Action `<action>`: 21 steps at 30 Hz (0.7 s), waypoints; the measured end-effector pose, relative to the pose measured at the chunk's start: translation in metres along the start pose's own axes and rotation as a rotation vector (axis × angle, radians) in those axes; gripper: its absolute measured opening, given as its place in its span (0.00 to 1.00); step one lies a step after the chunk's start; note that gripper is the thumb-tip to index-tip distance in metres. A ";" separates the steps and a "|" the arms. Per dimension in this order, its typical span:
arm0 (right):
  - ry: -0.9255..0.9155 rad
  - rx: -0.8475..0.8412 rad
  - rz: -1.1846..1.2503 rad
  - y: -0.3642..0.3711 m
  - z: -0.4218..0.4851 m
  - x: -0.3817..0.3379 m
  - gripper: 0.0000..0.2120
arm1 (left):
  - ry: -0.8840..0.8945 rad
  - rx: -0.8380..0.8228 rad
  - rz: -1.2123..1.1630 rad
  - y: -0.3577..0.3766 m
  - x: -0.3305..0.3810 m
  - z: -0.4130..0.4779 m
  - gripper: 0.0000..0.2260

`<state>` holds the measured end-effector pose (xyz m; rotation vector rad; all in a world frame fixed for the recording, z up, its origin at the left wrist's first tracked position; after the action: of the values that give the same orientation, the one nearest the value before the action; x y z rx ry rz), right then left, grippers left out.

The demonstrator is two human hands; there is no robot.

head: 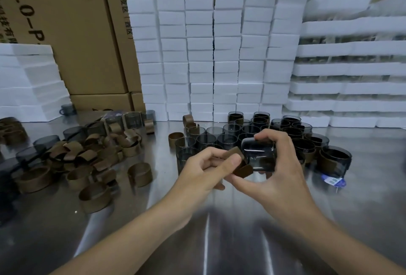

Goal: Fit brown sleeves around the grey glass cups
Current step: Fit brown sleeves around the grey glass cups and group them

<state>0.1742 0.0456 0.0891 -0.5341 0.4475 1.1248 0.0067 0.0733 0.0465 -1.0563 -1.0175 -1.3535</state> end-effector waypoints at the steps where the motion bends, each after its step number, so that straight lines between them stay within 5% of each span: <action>1: 0.046 0.012 0.011 -0.001 0.001 0.004 0.37 | 0.013 -0.017 0.014 0.001 0.002 0.001 0.19; 4: 0.125 -0.002 0.047 0.000 0.000 0.007 0.36 | 0.071 -0.021 0.077 0.001 0.011 0.002 0.16; 9: 0.064 -0.029 0.092 0.013 -0.008 -0.012 0.31 | -0.010 -0.038 0.042 0.000 0.001 0.004 0.35; 14: -0.008 -0.088 0.054 0.017 -0.012 -0.015 0.31 | -0.202 -0.097 -0.030 0.004 -0.020 0.007 0.33; 21: -0.044 -0.177 -0.049 0.020 -0.016 -0.012 0.35 | -0.201 -0.178 0.002 0.014 -0.017 0.002 0.26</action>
<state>0.1499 0.0342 0.0801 -0.6702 0.2960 1.1327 0.0214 0.0789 0.0304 -1.3478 -1.0559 -1.3751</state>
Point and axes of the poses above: each hand's wrist, its own z-axis towards the middle knuckle, its own y-axis out of the palm, x = y × z, the point moved 10 cm from there along z, towards the middle knuckle, and after that the axes turned 7 degrees about x, right-handed, at the moved point
